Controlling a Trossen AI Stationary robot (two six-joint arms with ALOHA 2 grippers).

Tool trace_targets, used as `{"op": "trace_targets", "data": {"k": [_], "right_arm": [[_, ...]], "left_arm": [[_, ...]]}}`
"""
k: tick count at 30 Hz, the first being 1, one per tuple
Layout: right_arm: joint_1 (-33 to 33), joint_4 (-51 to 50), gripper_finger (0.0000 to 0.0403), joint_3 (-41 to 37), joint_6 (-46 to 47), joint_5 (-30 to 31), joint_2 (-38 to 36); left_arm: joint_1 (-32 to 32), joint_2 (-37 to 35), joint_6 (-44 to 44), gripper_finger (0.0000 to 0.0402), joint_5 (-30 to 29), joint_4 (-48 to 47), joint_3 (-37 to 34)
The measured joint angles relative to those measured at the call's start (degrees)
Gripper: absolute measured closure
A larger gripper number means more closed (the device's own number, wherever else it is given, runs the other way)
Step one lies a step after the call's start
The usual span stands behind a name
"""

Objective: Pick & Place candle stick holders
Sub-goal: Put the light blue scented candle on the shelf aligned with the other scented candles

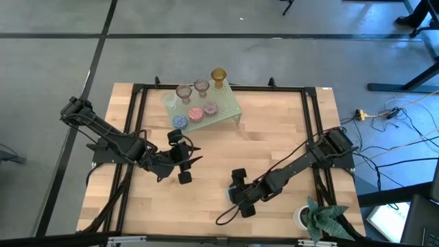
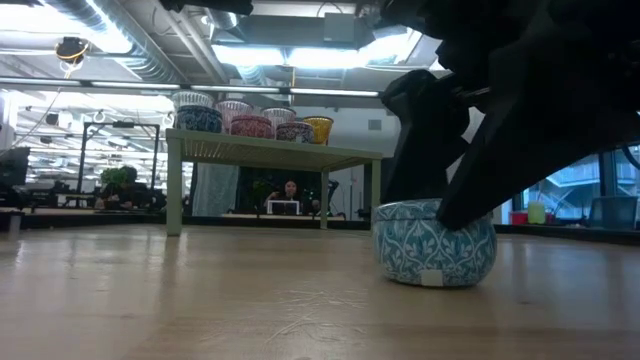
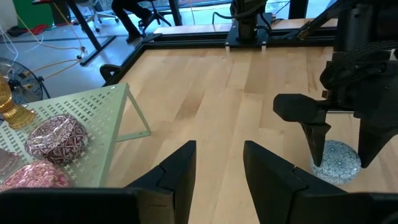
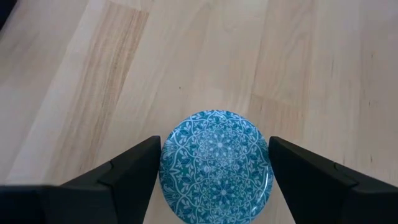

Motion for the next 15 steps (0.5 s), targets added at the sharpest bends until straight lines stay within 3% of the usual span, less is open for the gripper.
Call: {"op": "trace_targets", "data": {"k": [15], "right_arm": [[0.0, 0.5, 0.0104, 0.0, 0.07, -0.15, -0.02]], "left_arm": [[0.02, 0.0, -0.02, 0.0272, 0.11, 0.07, 0.0]]}}
